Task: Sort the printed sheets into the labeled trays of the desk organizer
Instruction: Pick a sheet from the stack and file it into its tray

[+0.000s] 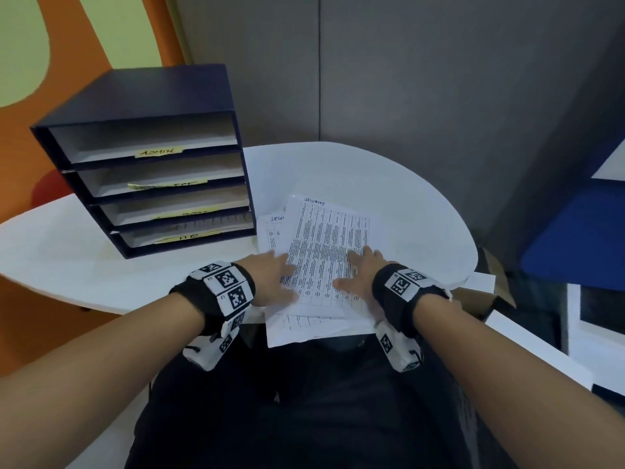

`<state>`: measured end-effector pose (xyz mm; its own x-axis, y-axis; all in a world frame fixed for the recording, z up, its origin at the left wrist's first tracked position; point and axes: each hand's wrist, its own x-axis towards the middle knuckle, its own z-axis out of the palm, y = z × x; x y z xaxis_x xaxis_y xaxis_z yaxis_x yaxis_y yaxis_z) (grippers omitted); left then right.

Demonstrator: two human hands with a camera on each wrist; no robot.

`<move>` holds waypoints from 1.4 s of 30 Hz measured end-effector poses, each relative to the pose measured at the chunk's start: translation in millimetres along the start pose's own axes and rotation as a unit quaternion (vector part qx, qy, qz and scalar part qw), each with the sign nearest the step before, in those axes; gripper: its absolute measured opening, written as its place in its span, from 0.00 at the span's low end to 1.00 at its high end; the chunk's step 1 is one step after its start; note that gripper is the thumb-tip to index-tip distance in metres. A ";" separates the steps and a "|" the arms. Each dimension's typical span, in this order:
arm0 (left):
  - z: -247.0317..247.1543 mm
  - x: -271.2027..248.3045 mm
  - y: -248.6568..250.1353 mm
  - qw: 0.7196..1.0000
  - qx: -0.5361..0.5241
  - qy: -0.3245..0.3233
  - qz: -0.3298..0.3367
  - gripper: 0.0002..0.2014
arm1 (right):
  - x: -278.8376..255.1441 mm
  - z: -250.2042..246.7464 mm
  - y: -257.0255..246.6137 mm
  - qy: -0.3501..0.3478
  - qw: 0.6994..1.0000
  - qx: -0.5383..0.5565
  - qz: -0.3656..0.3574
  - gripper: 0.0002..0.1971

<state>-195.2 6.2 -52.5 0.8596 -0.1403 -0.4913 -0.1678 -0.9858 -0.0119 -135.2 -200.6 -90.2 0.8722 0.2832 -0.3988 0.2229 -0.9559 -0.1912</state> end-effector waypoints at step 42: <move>-12.3 98.1 -34.8 0.977 -0.133 0.140 -0.088 0.53 | -30.8 -150.5 -64.5 0.097 0.964 0.246 -0.029 0.23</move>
<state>-99.1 25.6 -89.5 0.9684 0.0511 -0.2440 0.0945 -0.9810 0.1696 -111.0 -159.4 69.4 0.9402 0.2693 -0.2086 0.0821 -0.7734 -0.6286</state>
